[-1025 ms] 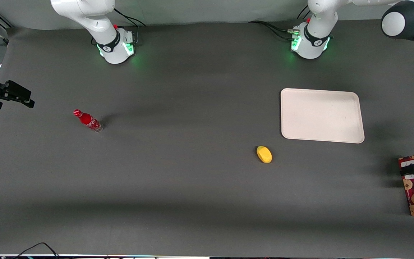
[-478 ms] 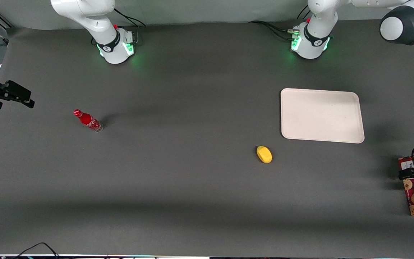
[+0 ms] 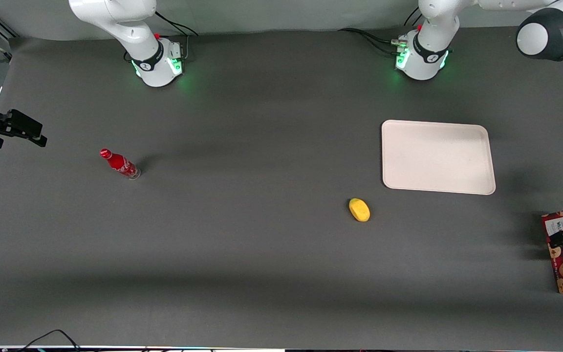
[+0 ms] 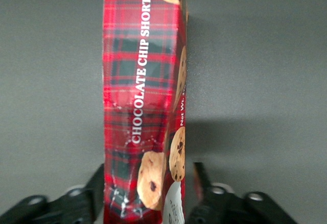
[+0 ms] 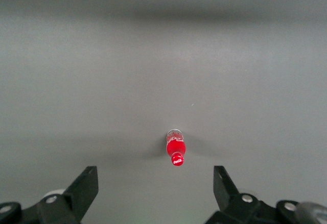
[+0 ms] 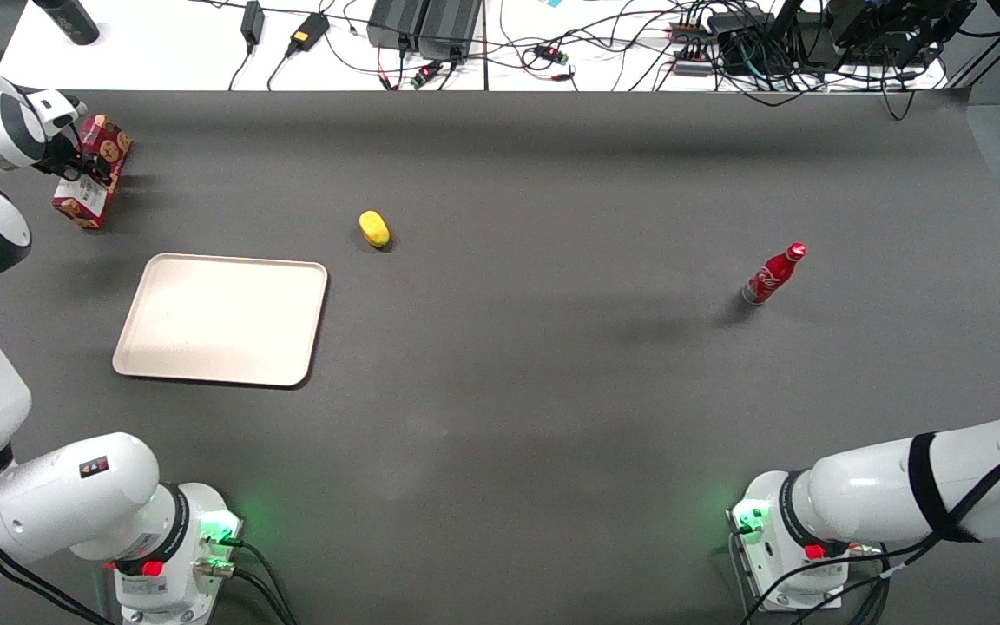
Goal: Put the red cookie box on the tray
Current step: 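Lower the open left gripper around the upright cookie box, then close the left gripper on the cookie box and lift it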
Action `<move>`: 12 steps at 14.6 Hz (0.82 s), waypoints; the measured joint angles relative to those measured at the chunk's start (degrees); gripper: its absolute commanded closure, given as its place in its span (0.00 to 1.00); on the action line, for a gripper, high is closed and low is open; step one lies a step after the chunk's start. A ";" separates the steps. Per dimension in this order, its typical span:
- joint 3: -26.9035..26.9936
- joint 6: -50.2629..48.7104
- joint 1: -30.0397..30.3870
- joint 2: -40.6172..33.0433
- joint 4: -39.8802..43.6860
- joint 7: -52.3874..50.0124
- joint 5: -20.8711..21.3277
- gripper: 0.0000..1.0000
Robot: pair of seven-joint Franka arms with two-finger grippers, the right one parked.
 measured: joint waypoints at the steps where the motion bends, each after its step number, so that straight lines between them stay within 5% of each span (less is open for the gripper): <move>1: 0.00 0.00 0.00 0.00 0.00 0.00 -0.01 0.91; 2: 0.00 0.00 0.00 0.01 0.00 0.00 -0.01 1.00; 8: -0.11 -0.84 -0.01 0.02 0.59 -0.05 -0.23 1.00; 12: -0.61 -10.08 -0.56 -2.16 2.88 -2.20 -0.42 1.00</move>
